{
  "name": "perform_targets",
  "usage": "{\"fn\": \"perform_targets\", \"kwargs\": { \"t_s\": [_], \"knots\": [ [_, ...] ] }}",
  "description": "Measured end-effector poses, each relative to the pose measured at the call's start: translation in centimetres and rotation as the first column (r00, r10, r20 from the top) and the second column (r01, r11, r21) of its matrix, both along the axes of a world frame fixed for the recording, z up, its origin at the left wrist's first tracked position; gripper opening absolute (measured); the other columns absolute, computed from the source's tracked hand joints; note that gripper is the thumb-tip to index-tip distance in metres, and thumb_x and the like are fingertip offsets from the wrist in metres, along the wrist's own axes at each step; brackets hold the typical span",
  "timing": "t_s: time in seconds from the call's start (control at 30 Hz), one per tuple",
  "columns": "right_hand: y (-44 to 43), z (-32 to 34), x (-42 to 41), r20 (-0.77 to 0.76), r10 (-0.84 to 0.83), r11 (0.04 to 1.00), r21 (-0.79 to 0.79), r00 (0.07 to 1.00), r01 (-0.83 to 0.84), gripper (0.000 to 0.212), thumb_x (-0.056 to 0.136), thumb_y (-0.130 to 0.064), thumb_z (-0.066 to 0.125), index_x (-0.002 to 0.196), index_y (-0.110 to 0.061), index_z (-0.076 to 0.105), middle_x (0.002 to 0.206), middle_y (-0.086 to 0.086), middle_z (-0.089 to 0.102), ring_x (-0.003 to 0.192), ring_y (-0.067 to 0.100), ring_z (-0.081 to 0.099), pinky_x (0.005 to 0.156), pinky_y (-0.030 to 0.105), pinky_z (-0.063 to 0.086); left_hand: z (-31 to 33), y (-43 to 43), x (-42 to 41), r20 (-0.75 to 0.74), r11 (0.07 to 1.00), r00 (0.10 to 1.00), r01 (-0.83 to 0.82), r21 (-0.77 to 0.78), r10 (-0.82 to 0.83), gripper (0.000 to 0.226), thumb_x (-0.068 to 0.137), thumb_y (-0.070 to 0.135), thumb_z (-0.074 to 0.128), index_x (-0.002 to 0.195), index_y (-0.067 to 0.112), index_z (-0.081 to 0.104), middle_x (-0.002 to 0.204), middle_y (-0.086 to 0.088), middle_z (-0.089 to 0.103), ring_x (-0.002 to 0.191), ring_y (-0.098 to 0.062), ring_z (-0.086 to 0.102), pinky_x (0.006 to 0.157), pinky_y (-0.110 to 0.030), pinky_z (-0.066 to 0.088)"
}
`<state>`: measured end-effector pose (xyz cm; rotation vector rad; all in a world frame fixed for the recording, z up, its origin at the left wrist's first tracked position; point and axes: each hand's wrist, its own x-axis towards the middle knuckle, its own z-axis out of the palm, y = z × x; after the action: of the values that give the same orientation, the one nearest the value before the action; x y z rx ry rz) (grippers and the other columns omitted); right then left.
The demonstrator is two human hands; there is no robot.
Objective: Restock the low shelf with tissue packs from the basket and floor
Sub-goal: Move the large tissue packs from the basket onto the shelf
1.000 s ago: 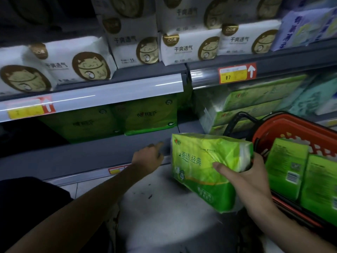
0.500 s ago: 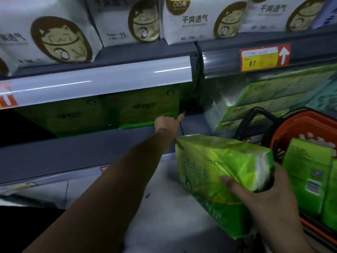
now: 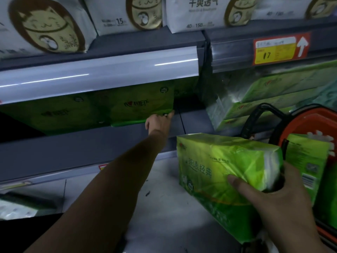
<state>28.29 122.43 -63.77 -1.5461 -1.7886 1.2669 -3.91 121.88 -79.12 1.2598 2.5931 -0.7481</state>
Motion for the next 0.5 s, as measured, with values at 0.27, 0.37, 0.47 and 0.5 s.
{"fn": "perform_targets", "kwargs": {
  "t_s": [0.27,0.37,0.47,0.5],
  "knots": [
    [0.0,0.4,0.1,-0.044,-0.004,1.000,0.019,0.999,0.005,0.091,0.047,-0.040,0.098,0.127,-0.025,0.057,0.103,-0.012,0.069,0.092,0.010,0.067,0.080,0.035,0.052,-0.5,-2.5,-1.3,-0.055,1.000,0.998,-0.020,0.004,0.020,0.087,0.097,0.014,0.054,0.164,0.035,0.002,0.113,-0.012,0.069,0.096,-0.032,0.065,0.086,-0.045,0.052],
    [-0.1,0.7,-0.4,-0.068,0.002,0.998,0.056,0.998,0.002,0.083,0.050,-0.036,0.098,0.123,-0.024,0.059,0.101,-0.011,0.070,0.089,0.012,0.068,0.079,0.037,0.056,-0.5,-3.6,-1.4,-0.082,1.000,0.997,0.003,-0.003,-0.003,0.085,0.099,0.015,0.051,0.164,0.036,0.001,0.119,-0.015,0.068,0.101,-0.033,0.064,0.088,-0.046,0.050],
    [-0.1,1.2,-0.9,-0.117,0.019,0.997,0.080,0.993,-0.010,0.076,0.054,-0.034,0.098,0.119,-0.026,0.060,0.098,-0.011,0.071,0.085,0.006,0.069,0.072,0.033,0.057,-0.4,-3.8,-1.7,-0.049,1.000,0.998,-0.026,-0.015,0.025,0.080,0.102,0.020,0.048,0.165,0.037,0.001,0.128,-0.015,0.066,0.110,-0.034,0.063,0.096,-0.047,0.047],
    [-0.2,1.3,-1.1,-0.134,0.029,0.996,0.092,0.991,-0.017,0.076,0.054,-0.036,0.098,0.119,-0.028,0.060,0.100,-0.011,0.071,0.087,0.007,0.070,0.074,0.035,0.058,-0.4,-3.8,-1.8,0.029,0.998,0.998,-0.057,0.001,0.057,0.078,0.102,0.023,0.048,0.165,0.036,0.004,0.135,-0.015,0.063,0.116,-0.036,0.061,0.098,-0.047,0.046]
  ]
}}
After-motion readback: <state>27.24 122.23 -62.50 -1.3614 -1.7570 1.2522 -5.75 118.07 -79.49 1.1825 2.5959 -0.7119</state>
